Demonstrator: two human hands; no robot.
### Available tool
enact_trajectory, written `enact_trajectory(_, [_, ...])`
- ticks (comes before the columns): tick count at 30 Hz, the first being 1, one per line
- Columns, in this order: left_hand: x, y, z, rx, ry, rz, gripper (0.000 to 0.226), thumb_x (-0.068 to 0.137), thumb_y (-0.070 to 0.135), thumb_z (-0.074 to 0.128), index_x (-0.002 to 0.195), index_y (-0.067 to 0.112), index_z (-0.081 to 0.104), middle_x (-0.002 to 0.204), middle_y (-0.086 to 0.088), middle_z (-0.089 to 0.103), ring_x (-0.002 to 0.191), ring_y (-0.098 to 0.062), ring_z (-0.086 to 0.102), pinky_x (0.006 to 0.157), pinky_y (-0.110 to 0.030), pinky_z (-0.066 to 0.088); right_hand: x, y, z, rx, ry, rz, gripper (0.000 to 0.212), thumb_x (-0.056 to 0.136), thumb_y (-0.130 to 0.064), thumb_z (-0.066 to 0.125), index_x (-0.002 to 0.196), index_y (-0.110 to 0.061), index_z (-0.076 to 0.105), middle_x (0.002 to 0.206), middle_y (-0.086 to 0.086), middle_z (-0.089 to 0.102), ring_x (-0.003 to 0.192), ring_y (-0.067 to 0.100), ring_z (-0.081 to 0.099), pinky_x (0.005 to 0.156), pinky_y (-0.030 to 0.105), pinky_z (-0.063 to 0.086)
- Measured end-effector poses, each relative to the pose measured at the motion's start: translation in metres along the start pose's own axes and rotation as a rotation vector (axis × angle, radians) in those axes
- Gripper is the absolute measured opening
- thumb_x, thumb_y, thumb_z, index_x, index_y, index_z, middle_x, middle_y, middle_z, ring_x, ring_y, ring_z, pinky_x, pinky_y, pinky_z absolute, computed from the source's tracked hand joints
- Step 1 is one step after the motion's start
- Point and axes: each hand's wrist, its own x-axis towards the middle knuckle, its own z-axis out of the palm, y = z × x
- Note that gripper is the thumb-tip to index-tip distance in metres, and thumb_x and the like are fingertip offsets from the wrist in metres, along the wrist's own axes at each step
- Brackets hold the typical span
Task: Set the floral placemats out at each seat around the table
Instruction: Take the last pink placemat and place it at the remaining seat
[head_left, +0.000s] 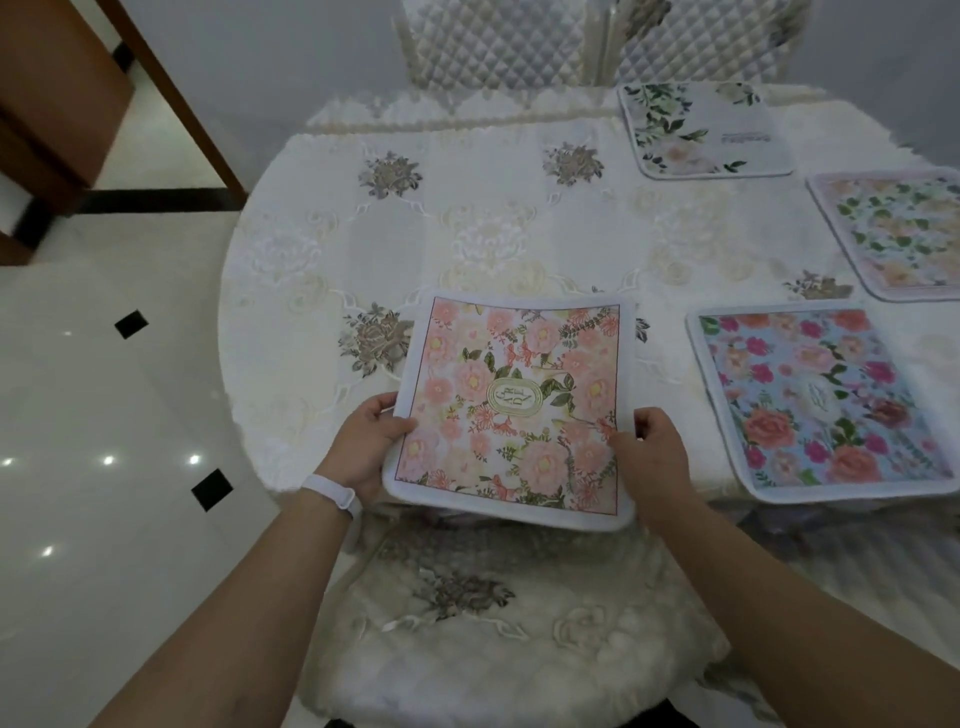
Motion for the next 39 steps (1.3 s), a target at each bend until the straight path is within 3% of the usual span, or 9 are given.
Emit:
enact_trajectory(5, [-0.002, -0.032, 0.026, -0.218, 0.262, -0.033, 0.026, 0.087, -0.002, 0.06, 0.111, 0.009, 0.058, 0.097, -0.012, 0.067, 0.078, -0.028, 0.065, 0.073, -0.045, 0.057, 0.018, 0.009, 0.009, 0.065, 0.022, 0.047, 0.013, 0.09, -0.009, 0.059, 0.101, -0.013, 0.055, 0.09, -0.001, 0.06, 0.076, 0.008, 0.056, 0.056, 0.025, 0.041])
enact_trajectory(11, [-0.018, -0.054, 0.067, -0.466, 0.337, -0.075, 0.013, 0.092, -0.002, 0.056, 0.095, 0.011, 0.056, 0.1, -0.015, 0.065, 0.084, -0.026, 0.065, 0.077, -0.04, 0.059, 0.024, 0.018, 0.022, 0.195, 0.108, 0.14, 0.012, 0.089, -0.009, 0.061, 0.099, -0.014, 0.055, 0.087, -0.003, 0.061, 0.08, 0.017, 0.06, 0.059, 0.027, 0.045])
enact_trajectory(17, [-0.025, -0.058, 0.097, -0.368, 0.31, -0.046, 0.022, 0.091, 0.001, 0.058, 0.112, 0.007, 0.054, 0.099, -0.015, 0.064, 0.084, -0.027, 0.063, 0.071, -0.038, 0.059, 0.01, 0.027, 0.056, 0.427, 0.059, 0.316, 0.015, 0.09, -0.007, 0.063, 0.101, -0.013, 0.055, 0.1, 0.008, 0.064, 0.093, 0.027, 0.064, 0.083, 0.046, 0.057])
enact_trajectory(21, [-0.03, -0.068, 0.101, -0.276, 0.348, 0.015, 0.037, 0.086, -0.007, 0.062, 0.118, 0.012, 0.057, 0.103, -0.007, 0.068, 0.09, -0.025, 0.065, 0.081, -0.042, 0.057, -0.011, 0.028, 0.075, 0.475, -0.106, 0.354, 0.023, 0.09, 0.0, 0.062, 0.105, -0.016, 0.056, 0.105, 0.007, 0.065, 0.096, 0.025, 0.064, 0.078, 0.04, 0.056])
enact_trajectory(25, [-0.032, -0.073, 0.091, -0.238, 0.398, 0.018, 0.039, 0.085, -0.009, 0.062, 0.114, 0.016, 0.06, 0.096, -0.003, 0.068, 0.083, -0.024, 0.065, 0.074, -0.04, 0.058, -0.014, 0.026, 0.078, 0.524, -0.284, 0.415, 0.02, 0.092, 0.002, 0.058, 0.108, -0.01, 0.057, 0.109, 0.013, 0.065, 0.099, 0.03, 0.065, 0.074, 0.039, 0.059])
enact_trajectory(30, [-0.026, -0.073, 0.069, -0.247, 0.371, 0.059, 0.04, 0.087, -0.01, 0.059, 0.104, 0.026, 0.062, 0.104, 0.0, 0.07, 0.092, -0.022, 0.067, 0.073, -0.035, 0.056, 0.01, 0.025, 0.066, 0.559, -0.199, 0.396, 0.022, 0.09, 0.001, 0.059, 0.11, -0.008, 0.058, 0.109, 0.011, 0.067, 0.098, 0.03, 0.067, 0.078, 0.045, 0.06])
enact_trajectory(34, [-0.03, -0.072, 0.048, -0.177, 0.354, 0.078, 0.042, 0.086, -0.012, 0.057, 0.097, 0.028, 0.061, 0.102, 0.002, 0.07, 0.094, -0.022, 0.067, 0.082, -0.039, 0.055, 0.041, 0.016, 0.044, 0.626, -0.086, 0.328, 0.022, 0.085, 0.009, 0.059, 0.098, -0.009, 0.062, 0.1, 0.012, 0.068, 0.089, 0.029, 0.066, 0.079, 0.048, 0.057])
enact_trajectory(36, [-0.031, -0.072, 0.035, -0.142, 0.331, 0.083, 0.042, 0.086, -0.013, 0.056, 0.099, 0.027, 0.061, 0.102, 0.001, 0.07, 0.096, -0.024, 0.067, 0.085, -0.042, 0.054, 0.058, 0.015, 0.034, 0.538, -0.068, 0.288, 0.022, 0.08, 0.009, 0.062, 0.093, -0.009, 0.065, 0.097, 0.017, 0.068, 0.085, 0.033, 0.066, 0.079, 0.048, 0.057])
enact_trajectory(39, [-0.031, -0.071, 0.016, -0.052, 0.296, 0.11, 0.044, 0.087, -0.013, 0.055, 0.1, 0.028, 0.06, 0.103, 0.0, 0.069, 0.098, -0.026, 0.066, 0.087, -0.043, 0.053, 0.071, 0.015, 0.023, 0.353, -0.164, 0.235, 0.023, 0.084, 0.003, 0.061, 0.102, -0.008, 0.068, 0.102, 0.019, 0.069, 0.085, 0.034, 0.068, 0.081, 0.049, 0.058])
